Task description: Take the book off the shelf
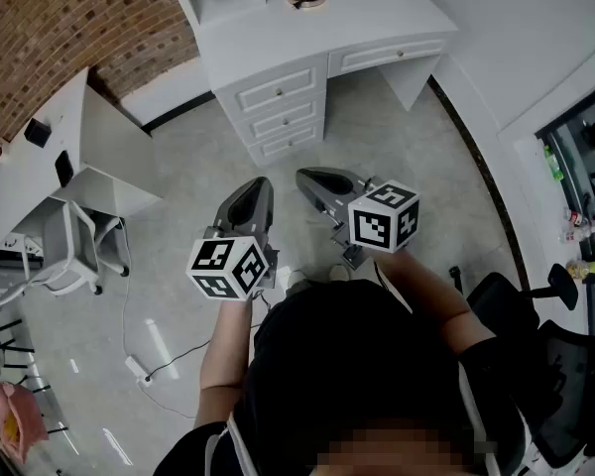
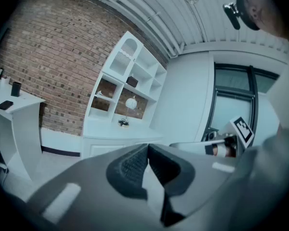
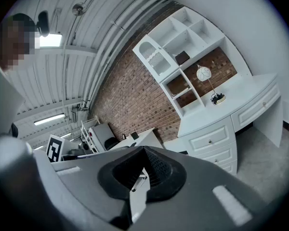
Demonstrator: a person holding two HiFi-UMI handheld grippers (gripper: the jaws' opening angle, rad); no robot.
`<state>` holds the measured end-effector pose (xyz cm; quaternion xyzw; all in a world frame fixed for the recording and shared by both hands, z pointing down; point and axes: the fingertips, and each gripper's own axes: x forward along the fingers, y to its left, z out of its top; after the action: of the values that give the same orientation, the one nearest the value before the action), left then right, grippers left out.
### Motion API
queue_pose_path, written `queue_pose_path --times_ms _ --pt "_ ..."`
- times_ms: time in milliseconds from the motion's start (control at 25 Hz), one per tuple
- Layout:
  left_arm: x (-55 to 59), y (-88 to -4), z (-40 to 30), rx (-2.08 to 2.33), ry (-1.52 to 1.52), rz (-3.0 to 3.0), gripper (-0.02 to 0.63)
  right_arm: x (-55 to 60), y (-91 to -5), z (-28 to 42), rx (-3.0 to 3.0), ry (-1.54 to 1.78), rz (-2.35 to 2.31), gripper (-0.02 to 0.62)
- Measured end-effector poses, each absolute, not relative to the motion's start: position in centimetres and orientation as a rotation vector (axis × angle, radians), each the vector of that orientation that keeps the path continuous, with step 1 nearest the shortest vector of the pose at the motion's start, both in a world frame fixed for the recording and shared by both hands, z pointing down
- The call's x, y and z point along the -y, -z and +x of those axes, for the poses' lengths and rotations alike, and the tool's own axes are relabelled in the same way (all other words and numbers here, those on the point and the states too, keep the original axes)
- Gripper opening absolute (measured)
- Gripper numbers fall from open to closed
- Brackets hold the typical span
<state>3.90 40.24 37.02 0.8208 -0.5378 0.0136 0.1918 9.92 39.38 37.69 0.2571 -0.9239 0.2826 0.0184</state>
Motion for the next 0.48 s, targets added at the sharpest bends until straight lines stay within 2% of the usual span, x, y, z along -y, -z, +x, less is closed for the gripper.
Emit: queue_pose_path --times_ms 480 --pt "-39.1 -36.8 5.5 1.521 -0.034 2.311 0.009 -38.1 -37.4 11.5 2.884 -0.890 0.804 -0.002"
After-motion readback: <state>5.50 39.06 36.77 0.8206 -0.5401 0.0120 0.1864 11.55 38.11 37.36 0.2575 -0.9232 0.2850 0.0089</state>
